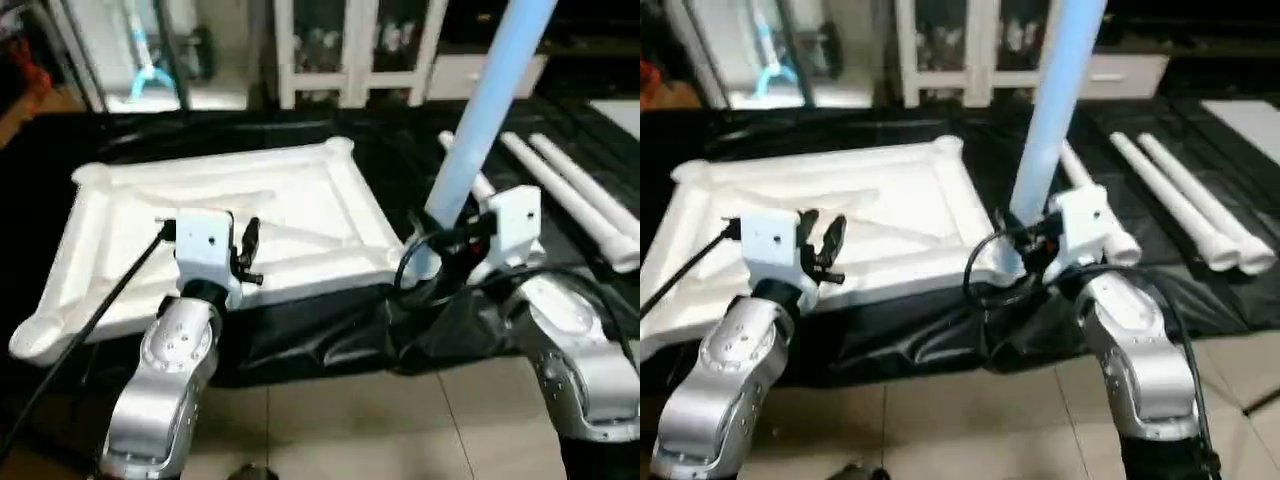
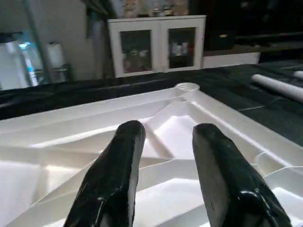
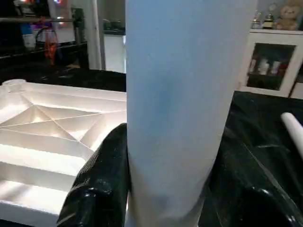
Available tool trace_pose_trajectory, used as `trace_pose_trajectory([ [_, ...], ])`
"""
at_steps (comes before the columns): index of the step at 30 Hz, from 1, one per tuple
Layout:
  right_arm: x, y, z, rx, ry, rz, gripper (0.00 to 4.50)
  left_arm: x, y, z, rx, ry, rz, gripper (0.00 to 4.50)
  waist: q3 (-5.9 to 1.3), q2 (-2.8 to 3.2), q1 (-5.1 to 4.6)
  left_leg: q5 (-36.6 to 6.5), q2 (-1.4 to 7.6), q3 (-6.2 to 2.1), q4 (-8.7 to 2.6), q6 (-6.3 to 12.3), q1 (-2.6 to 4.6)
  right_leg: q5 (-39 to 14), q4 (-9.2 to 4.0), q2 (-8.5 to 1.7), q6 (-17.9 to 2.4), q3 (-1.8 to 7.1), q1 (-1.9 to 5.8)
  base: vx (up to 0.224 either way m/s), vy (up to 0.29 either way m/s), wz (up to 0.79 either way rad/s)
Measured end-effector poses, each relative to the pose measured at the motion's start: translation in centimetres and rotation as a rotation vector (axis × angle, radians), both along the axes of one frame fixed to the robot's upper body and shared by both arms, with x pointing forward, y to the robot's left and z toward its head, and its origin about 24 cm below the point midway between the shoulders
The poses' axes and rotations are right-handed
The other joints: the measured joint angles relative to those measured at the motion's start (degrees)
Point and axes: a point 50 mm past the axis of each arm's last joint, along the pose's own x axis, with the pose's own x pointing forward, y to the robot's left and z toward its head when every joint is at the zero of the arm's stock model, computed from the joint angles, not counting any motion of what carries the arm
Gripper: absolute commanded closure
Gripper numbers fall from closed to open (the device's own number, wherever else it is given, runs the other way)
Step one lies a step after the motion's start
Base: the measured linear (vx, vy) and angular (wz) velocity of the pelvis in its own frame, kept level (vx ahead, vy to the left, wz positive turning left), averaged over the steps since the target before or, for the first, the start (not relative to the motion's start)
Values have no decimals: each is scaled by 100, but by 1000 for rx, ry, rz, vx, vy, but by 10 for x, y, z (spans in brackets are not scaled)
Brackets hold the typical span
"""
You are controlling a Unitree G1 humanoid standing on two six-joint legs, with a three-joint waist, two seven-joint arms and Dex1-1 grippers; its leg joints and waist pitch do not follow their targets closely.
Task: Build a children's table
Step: Insert table leg to table base
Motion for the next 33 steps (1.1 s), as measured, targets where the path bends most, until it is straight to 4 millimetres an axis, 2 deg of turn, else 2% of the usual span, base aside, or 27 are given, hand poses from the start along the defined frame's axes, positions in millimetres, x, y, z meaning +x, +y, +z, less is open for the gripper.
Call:
trace_pose_trajectory([
  [2, -1, 0, -2, 2, 3, -4, 266, 0, 0, 0, 1, -2, -8, 256, 47, 11, -136, -1, -1, 15, -19, 2, 112, -47, -11, 31, -11, 10, 123, 0, 0, 0],
  [4, -3, -1, -7, 4, 20, -9, 266, 1, -1, 2, 2, -7, -12, 256, 77, -32, -189, -1, 11, 92, -87, 2, 204, -241, 104, 24, -111, 29, 195, 0, 0, 0],
  [5, -4, -1, -8, 3, 24, -10, 266, 2, -1, 2, 1, -8, -13, 256, 79, -68, -206, -1, 31, 181, -125, 2, 258, -297, 154, 15, -131, 72, 192, 0, 0, 0],
  [6, -4, -2, -7, 0, 22, -11, 266, 2, -2, 2, -2, -6, -14, 256, 101, -105, -266, -60, 69, 308, -122, -13, 340, -304, 131, 5, -116, 108, 186, 31, -69, 10],
  [7, -4, -2, -7, -1, 21, -10, 266, 2, -2, 2, -7, -5, -11, 256, 133, -164, -283, -283, 92, 343, 49, -69, 341, -314, 93, -54, -97, 101, 208, 64, -8, -3],
  [8, -3, -3, -5, -7, 15, -12, 266, 2, -4, 1, -17, -5, -10, 256, 133, -103, -282, -626, 103, 228, 422, -3, 331, -326, 57, -120, -67, -1, 270, 50, 31, -12],
  [9, -3, -4, -5, -9, 12, -15, 266, 2, -4, 2, -16, -5, -8, 256, 104, -46, -307, -656, 77, 130, 524, 44, 364, -326, 25, -131, -24, -78, 280, 131, 104, -22],
  [10, -3, -7, -5, -9, 11, -25, 266, 3, -5, 3, -10, -11, -10, 256, 54, 43, -378, -516, 73, 100, 405, 108, 380, -307, 12, -104, -11, -151, 254, 98, 44, -9],
  [11, -3, -8, -6, -9, 18, -33, 266, 3, -5, 4, -11, -11, -5, 256, 45, 35, -423, -454, 72, 120, 385, 119, 359, -292, 3, -73, -23, -123, 233, 119, 62, -1],
  [12, -3, -7, -6, -7, 19, -27, 266, 3, -1, 2, -8, -2, 12, 256, 2, -13, -477, -446, 40, 116, 389, 152, 319, -198, 8, -20, -166, -24, 136, 82, 36, 8],
  [13, -3, -6, -6, -6, 19, -21, 266, 3, 3, 1, -9, 4, 33, 256, -24, -64, -499, -439, -4, 115, 398, 180, 274, -38, 27, -3, -297, 31, 54, 82, 36, 8],
  [14, -2, -5, -6, -7, 18, -18, 266, 4, 6, 0, -11, 8, 50, 256, -50, -100, -465, -409, -38, 117, 428, 231, 224, 83, 49, -24, -265, 102, -18, 97, 30, 10],
  [15, -2, -4, -5, -7, 15, -14, 266, 4, 9, 0, -12, 9, 74, 256, -69, -111, -392, -407, -43, 143, 427, 232, 176, 94, 53, -31, -202, 184, -49, 67, 12, 3],
  [17, -1, -2, -4, -6, 12, -3, 266, 5, 14, 0, -9, 12, 109, 256, -76, -115, -235, -370, -42, 139, 400, 211, 89, 130, 49, -1, -142, 185, -142, 36, 1, 1],
  [19, -1, 0, -4, -6, 11, 11, 266, 5, 17, -1, 0, 18, 127, 256, -75, -113, -89, -355, -4, 129, 365, 188, 88, 92, 72, 43, -222, 175, -172, 0, 0, 0],
  [20, 0, 2, -3, -5, 7, 22, 266, 5, 18, -1, 1, 18, 134, 256, -75, -114, -60, -337, 22, 117, 338, 172, 90, 61, 110, 70, -323, 162, -219, -24, -70, 1],
  [22, 3, 4, 2, -4, -10, 34, 266, 5, 21, -1, 6, 17, 154, 256, -85, -147, -25, -278, 92, 88, 255, 129, 113, -44, 261, 156, -665, 145, -301, -37, -166, 2],
  [23, 4, 5, 3, -4, -13, 35, 266, 5, 22, -1, 5, 18, 157, 256, -92, -178, -26, -235, 159, 79, 226, 97, 126, -93, 347, 176, -817, 126, -344, -26, -168, 1],
  [25, 4, 4, 3, -5, -12, 34, 266, 5, 21, -1, 2, 19, 158, 256, -113, -264, -69, -161, 221, 80, 152, 93, 134, -129, 451, 220, -891, 86, -404, -29, -159, -1],
  [26, 4, 4, 3, -7, -10, 33, 266, 5, 20, -1, -1, 22, 160, 256, -125, -294, -96, -114, 259, 82, 102, 174, 124, -116, 431, 267, -916, 58, -402, -49, -215, -3],
  [27, 4, 2, 2, -10, -8, 27, 266, 5, 18, -2, -1, 25, 154, 256, -122, -351, -104, -183, 245, 113, 181, 507, 73, -80, 371, 311, -913, 23, -401, -58, -197, 0],
  [28, 4, -1, 2, -16, -4, 18, 266, 5, 13, -2, -3, 29, 140, 256, -114, -378, -87, -379, 258, 153, 571, 766, -35, -36, 329, 335, -842, 7, -387, -58, -197, 0],
  [29, 5, -4, 1, -17, -1, 9, 266, 5, 10, -3, -6, 37, 132, 256, -115, -377, -73, -420, 204, 194, 899, 825, -81, 1, 294, 362, -797, -30, -370, -53, -157, -6],
  [30, 5, -5, 1, -14, -3, 6, 266, 5, 10, -3, 1, 36, 136, 256, -132, -345, -83, -443, 75, 229, 946, 859, -54, 54, 248, 397, -702, -109, -375, -45, -111, -6],
  [31, 5, -5, 2, -11, -4, 3, 266, 5, 11, -2, 2, 31, 139, 256, -155, -259, -96, -647, 52, 235, 652, 754, 13, 115, 179, 488, -601, -218, -393, -45, -111, -6],
  [32, 5, -3, 0, -4, 2, 8, 266, 5, 13, -1, 0, 33, 146, 256, -149, -243, -87, -584, 128, 153, 562, 430, 26, 180, 85, 544, -587, -300, -397, -46, -101, 7],
  [33, 5, 2, 0, -1, 4, 23, 266, 5, 16, -3, -4, 48, 156, 256, -149, -230, -87, -481, 215, 136, 469, 171, 20, 164, 121, 563, -565, -313, -434, -47, -116, 1],
])
